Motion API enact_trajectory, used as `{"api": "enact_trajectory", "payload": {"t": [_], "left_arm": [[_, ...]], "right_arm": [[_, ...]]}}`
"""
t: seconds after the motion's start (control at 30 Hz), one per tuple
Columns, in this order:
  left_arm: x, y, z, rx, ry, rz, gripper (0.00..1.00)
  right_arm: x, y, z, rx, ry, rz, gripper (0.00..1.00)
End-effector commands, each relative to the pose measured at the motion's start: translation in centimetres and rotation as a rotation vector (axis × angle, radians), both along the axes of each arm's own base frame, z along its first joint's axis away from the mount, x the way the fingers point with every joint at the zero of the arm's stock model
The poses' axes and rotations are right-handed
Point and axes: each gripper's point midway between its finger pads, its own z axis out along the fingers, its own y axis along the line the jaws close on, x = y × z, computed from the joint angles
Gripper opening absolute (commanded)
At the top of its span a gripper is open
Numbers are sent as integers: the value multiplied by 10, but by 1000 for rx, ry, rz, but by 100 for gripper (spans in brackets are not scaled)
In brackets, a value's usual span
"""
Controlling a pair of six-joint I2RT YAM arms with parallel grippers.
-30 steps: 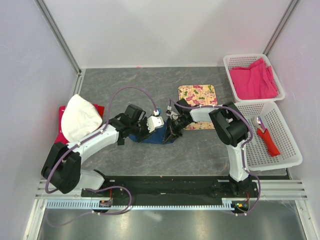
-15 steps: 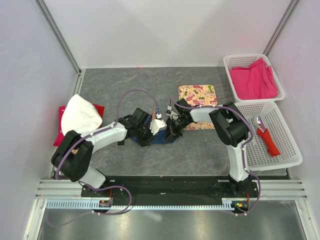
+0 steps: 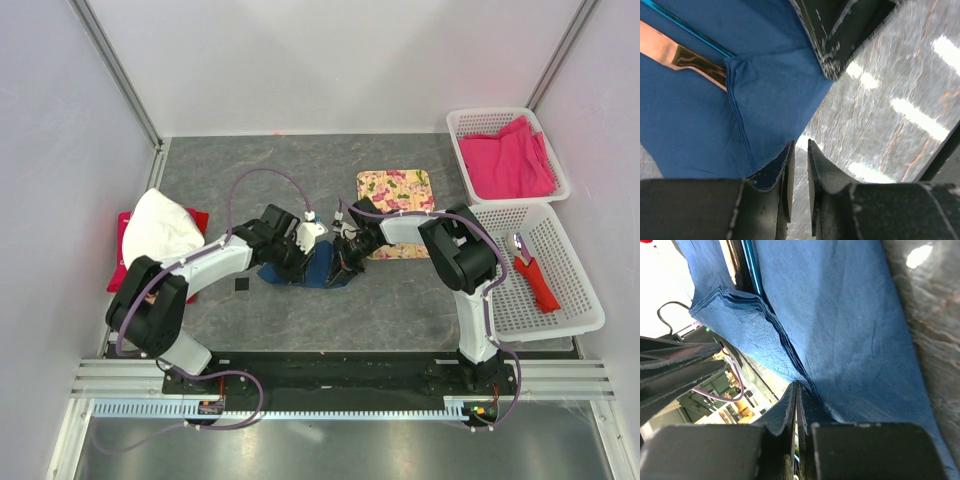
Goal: Place the utensils on the paper napkin and roll it up
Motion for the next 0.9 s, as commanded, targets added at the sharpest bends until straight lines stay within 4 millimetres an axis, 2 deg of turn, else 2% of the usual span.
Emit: {"api": "enact_trajectory", "payload": {"t": [0.0, 0.3, 0.57, 0.73, 0.87], "left_arm": [[6, -5, 1, -37, 83, 77, 23], [22, 24, -18, 46, 99, 171, 22], [21, 31, -27, 83, 111, 190, 22], [20, 31, -32, 94, 131, 199, 17], [19, 31, -35, 100, 145, 201, 13]], "right_arm": [[9, -3, 1, -34, -67, -2, 6], [9, -6, -3, -50, -75, 0, 4], [10, -6, -2, -55, -89, 13, 4], [20, 1, 21, -10, -149, 22, 5], [17, 8, 37, 29, -166, 39, 6]]}}
